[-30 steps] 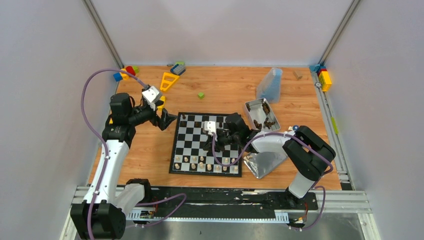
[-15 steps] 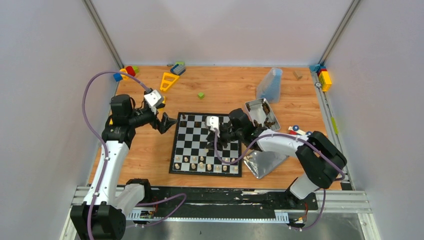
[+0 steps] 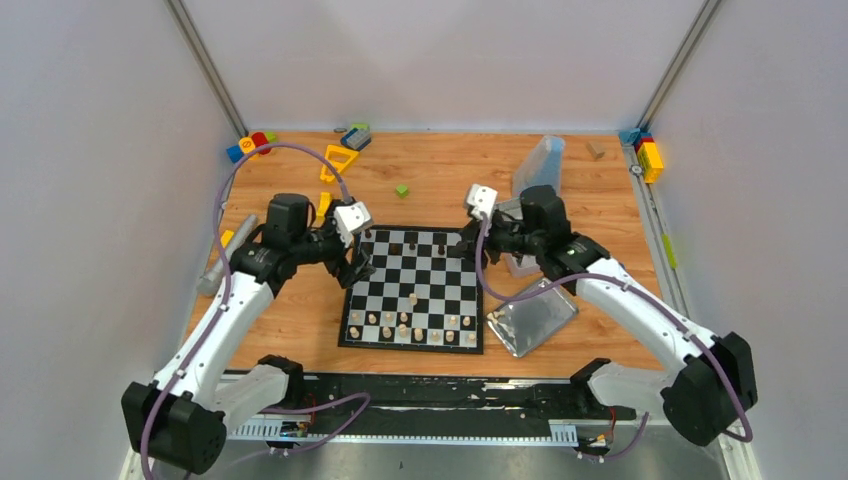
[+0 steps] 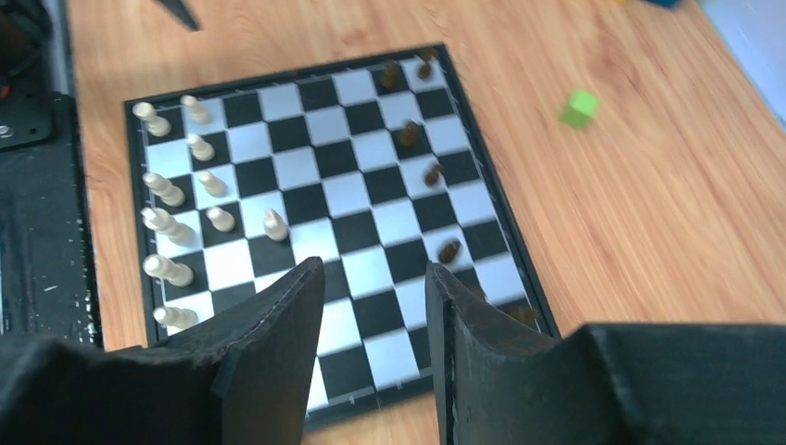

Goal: Set up the chess pieces on the board
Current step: Pick up the chess piece from the chessboard.

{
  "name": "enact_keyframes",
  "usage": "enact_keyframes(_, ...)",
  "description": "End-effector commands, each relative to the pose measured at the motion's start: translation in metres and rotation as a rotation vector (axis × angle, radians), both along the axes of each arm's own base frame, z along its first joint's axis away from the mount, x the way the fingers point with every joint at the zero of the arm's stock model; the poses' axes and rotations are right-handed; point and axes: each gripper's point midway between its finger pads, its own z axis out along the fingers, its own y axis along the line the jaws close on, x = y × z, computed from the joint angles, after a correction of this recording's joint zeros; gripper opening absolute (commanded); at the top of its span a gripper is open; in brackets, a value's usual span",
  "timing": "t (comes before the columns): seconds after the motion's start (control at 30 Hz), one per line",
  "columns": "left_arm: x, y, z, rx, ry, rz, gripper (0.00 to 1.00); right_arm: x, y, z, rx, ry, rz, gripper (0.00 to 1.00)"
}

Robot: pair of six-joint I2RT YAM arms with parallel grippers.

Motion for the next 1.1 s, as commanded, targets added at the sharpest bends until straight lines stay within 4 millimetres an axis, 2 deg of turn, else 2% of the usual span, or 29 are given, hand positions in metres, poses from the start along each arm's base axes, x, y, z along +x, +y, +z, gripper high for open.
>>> enact_keyframes(0.0, -0.002, -0.017, -0.002, 0.084, 0.004, -0.049, 1.00, -0.002, -0.046, -0.012, -0.045, 0.117, -0.138, 0.45)
enact_keyframes(0.07, -0.005, -0.030, -0.010, 0.115, 0.029, -0.091, 1.00, 0.000, -0.064, -0.016, -0.048, 0.129, -0.193, 0.45)
enact_keyframes(0.1, -0.005, -0.034, -0.023, 0.138, 0.070, -0.104, 1.00, 0.003, -0.075, -0.018, -0.048, 0.137, -0.224, 0.46)
enact_keyframes(0.2, -0.006, -0.052, -0.030, 0.188, 0.096, -0.147, 1.00, 0.012, -0.104, -0.020, -0.045, 0.171, -0.310, 0.46)
enact_keyframes(0.33, -0.009, -0.074, -0.055, 0.269, 0.161, -0.194, 0.95, 0.019, -0.125, -0.019, -0.020, 0.208, -0.369, 0.46)
enact_keyframes(0.5, -0.013, -0.092, -0.078, 0.349, 0.194, -0.232, 0.85, 0.020, -0.127, -0.023, -0.017, 0.223, -0.365, 0.45)
enact_keyframes(0.67, -0.017, -0.102, -0.098, 0.412, 0.225, -0.258, 0.75, 0.019, -0.126, -0.028, -0.025, 0.238, -0.346, 0.44)
enact_keyframes(0.9, -0.019, -0.108, -0.107, 0.445, 0.228, -0.277, 0.69, 0.017, -0.125, -0.030, -0.030, 0.247, -0.338, 0.41)
enact_keyframes(1.07, -0.023, -0.112, -0.114, 0.457, 0.244, -0.297, 0.60, 0.015, -0.126, -0.031, -0.032, 0.248, -0.335, 0.41)
